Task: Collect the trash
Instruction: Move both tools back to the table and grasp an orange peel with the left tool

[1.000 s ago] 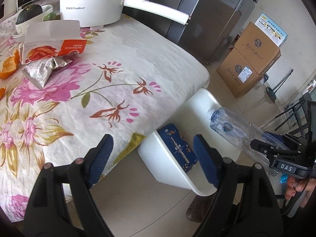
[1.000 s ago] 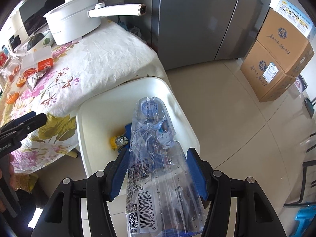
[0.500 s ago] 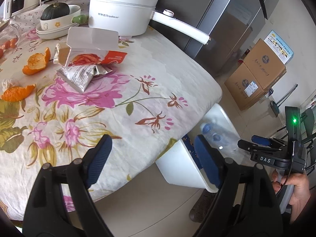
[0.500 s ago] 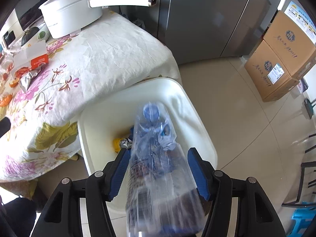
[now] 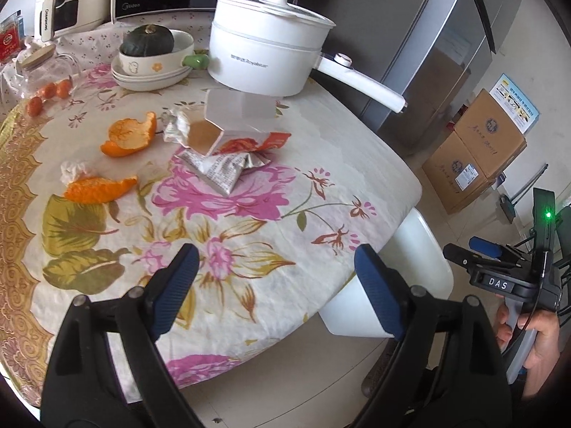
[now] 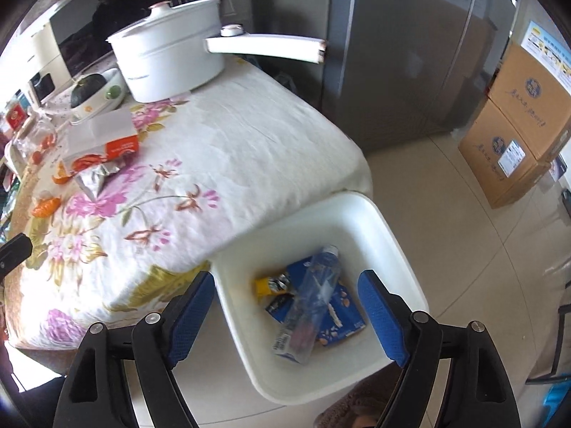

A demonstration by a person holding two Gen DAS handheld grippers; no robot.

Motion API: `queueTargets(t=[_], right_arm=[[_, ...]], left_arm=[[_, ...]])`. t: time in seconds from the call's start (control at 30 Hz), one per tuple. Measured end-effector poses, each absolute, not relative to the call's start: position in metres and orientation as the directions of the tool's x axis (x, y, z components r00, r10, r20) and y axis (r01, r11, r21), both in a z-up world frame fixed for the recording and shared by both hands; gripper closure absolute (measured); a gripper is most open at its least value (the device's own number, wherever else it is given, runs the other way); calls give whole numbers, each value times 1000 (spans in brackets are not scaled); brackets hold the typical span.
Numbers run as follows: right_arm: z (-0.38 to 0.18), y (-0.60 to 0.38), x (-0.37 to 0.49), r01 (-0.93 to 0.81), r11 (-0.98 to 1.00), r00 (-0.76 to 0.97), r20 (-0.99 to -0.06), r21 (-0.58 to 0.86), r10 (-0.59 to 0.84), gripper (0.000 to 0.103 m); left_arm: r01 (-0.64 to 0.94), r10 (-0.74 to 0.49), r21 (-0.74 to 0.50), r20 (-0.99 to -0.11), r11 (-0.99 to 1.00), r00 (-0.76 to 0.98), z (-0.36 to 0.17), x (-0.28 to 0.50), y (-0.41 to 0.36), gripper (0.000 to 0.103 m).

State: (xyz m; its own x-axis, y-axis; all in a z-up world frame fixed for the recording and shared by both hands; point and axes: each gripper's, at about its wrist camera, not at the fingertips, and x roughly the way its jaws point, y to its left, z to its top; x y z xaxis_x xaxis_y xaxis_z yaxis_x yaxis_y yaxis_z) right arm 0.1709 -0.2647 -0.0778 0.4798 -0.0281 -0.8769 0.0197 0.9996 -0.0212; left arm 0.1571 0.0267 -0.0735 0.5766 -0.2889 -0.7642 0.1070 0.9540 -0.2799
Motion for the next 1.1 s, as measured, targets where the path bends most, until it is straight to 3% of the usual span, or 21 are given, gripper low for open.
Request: queueTargets(t=[0.33, 0.53, 1.1], right_arm=[[-61, -210, 182, -69, 998, 527, -849, -4, 33, 16], [-56, -169, 193, -120, 993, 545, -835, 11, 76, 13], [-76, -116, 224, -199, 980, 518, -851, -28, 81, 11]], left_arm=[[27, -145, -162, -782, 986, 606, -64, 164, 88, 1], [-19, -63, -94, -790, 995, 610, -73, 168, 118, 1], [-91, 1, -68, -798, 994, 603, -105, 178, 168, 1]])
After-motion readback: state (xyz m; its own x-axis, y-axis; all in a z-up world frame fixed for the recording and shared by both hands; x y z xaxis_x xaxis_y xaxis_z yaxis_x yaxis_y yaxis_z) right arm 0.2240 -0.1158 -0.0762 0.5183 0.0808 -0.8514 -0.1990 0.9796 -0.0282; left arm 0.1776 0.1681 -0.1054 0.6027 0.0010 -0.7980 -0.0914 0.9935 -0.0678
